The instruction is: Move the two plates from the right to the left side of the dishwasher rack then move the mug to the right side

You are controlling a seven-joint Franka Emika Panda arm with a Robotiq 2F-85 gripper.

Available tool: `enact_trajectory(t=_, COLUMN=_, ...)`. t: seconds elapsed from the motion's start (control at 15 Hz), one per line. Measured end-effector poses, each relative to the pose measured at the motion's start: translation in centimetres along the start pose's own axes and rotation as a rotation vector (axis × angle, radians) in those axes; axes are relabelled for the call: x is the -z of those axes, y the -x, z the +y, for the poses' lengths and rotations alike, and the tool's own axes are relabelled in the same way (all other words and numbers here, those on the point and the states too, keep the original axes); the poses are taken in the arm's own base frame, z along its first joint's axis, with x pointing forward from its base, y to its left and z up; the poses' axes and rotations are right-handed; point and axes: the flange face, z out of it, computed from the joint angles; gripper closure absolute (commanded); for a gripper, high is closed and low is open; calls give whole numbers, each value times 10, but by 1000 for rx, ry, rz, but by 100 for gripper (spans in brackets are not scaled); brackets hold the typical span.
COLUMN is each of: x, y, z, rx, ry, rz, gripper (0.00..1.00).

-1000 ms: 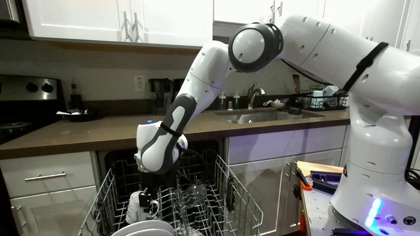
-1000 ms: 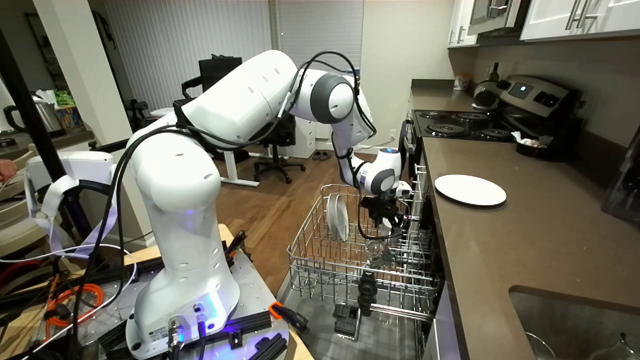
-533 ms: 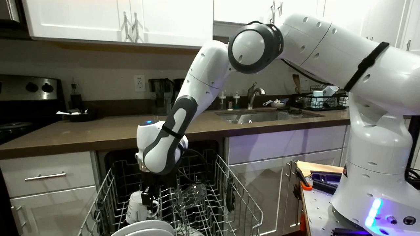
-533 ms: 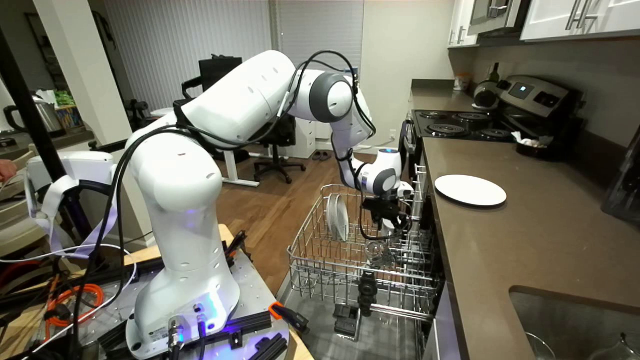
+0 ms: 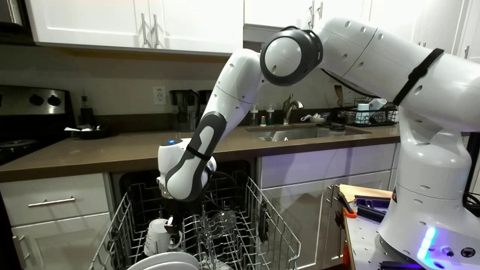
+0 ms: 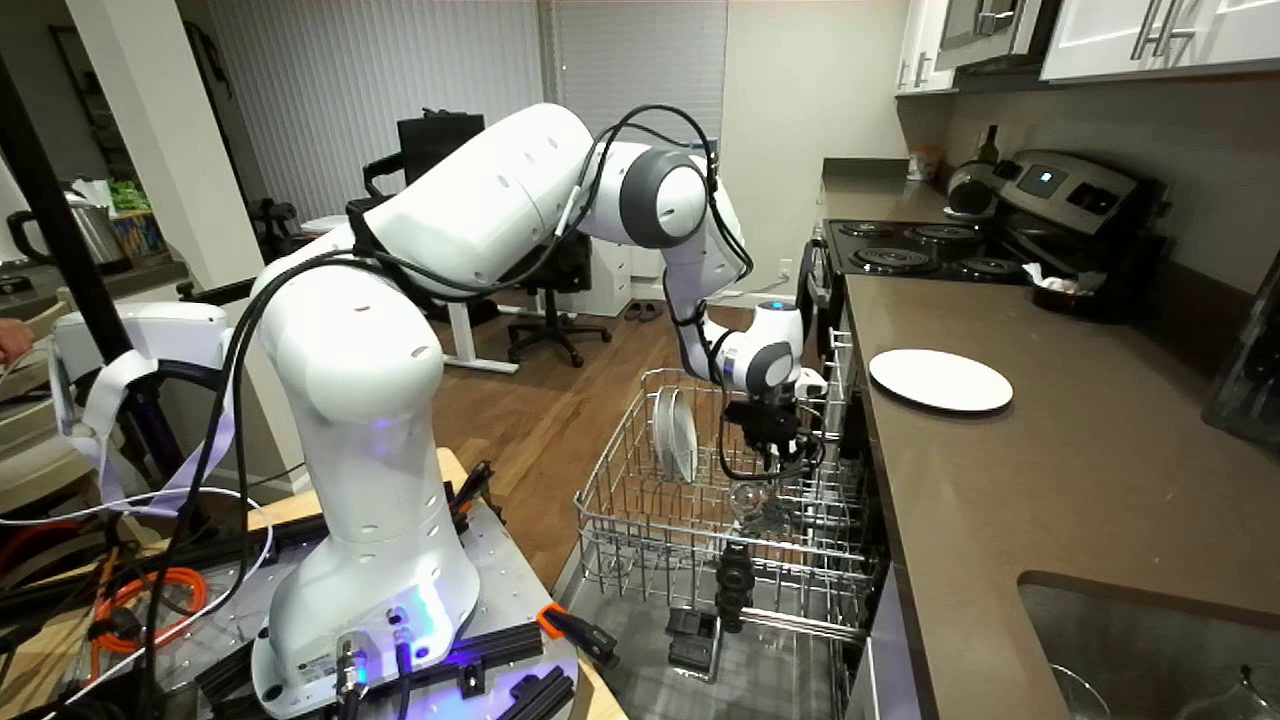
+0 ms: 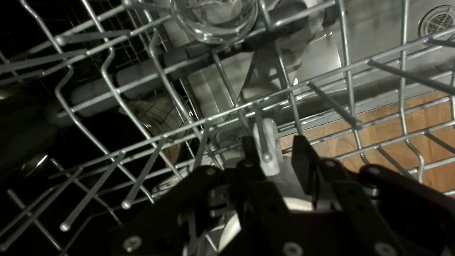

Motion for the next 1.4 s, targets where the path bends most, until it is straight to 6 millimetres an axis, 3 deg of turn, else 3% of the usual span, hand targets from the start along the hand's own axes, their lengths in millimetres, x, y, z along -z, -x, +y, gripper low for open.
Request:
enact_trajectory(t=0.07, x=-1, y=1, z=0, rx=0, ry=0, rz=-2, gripper=83)
enact_trajectory(t=0.2, x=-3, y=2, z=-1, rx=0, ry=-4, rz=-5, gripper=94)
enact_trajectory(t=0.87, x=-3, y=2, z=8, rx=-26, ry=-36, rz=5, gripper=92)
enact_trajectory(t=1.4, x=13, y=-6, z=-2, rx=9, ry=-20, rz=27, gripper=92)
